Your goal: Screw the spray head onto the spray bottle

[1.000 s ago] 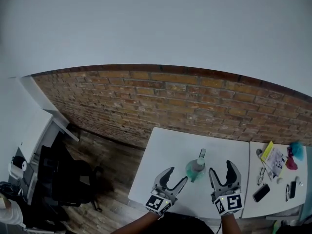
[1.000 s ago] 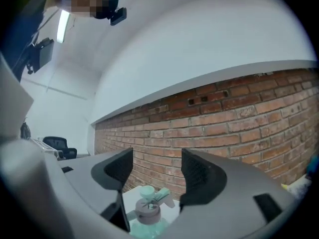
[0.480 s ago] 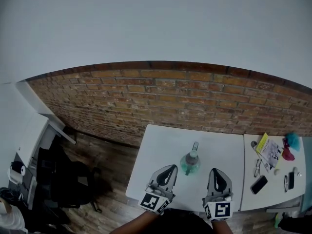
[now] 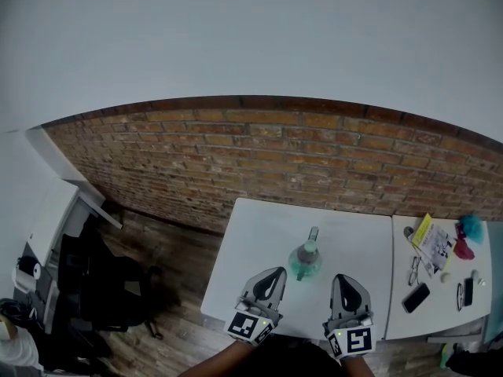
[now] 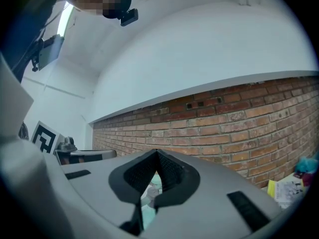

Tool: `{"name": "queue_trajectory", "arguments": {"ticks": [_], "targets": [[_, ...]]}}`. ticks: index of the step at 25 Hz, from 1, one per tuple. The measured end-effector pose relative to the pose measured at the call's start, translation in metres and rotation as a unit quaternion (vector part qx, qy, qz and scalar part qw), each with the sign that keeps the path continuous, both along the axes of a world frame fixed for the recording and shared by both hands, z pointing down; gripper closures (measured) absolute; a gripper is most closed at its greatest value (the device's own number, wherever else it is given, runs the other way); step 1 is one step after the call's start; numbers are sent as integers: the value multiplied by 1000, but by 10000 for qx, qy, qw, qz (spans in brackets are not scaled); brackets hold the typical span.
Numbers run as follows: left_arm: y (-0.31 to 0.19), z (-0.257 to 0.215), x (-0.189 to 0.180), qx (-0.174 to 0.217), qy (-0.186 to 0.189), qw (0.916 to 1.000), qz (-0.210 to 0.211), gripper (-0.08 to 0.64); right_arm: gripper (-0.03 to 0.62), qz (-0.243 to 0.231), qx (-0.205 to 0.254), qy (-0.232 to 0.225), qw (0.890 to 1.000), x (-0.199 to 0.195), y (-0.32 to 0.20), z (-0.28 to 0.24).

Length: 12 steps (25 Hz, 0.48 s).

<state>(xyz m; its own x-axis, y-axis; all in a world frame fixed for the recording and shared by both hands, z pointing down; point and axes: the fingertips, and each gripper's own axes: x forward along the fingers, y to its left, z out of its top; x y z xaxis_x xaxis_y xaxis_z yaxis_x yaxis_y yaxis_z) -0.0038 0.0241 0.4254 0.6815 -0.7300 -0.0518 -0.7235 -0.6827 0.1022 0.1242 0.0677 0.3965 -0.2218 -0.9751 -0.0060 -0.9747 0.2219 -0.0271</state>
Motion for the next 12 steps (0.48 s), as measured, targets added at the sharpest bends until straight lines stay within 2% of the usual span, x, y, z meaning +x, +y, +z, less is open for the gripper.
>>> {"name": "queue_trajectory", "arguments": {"ticks": [12], "targets": [[-7, -2, 2, 61, -40, 9999, -152, 558, 586, -23, -195, 278, 9994, 4, -6, 10]]}}
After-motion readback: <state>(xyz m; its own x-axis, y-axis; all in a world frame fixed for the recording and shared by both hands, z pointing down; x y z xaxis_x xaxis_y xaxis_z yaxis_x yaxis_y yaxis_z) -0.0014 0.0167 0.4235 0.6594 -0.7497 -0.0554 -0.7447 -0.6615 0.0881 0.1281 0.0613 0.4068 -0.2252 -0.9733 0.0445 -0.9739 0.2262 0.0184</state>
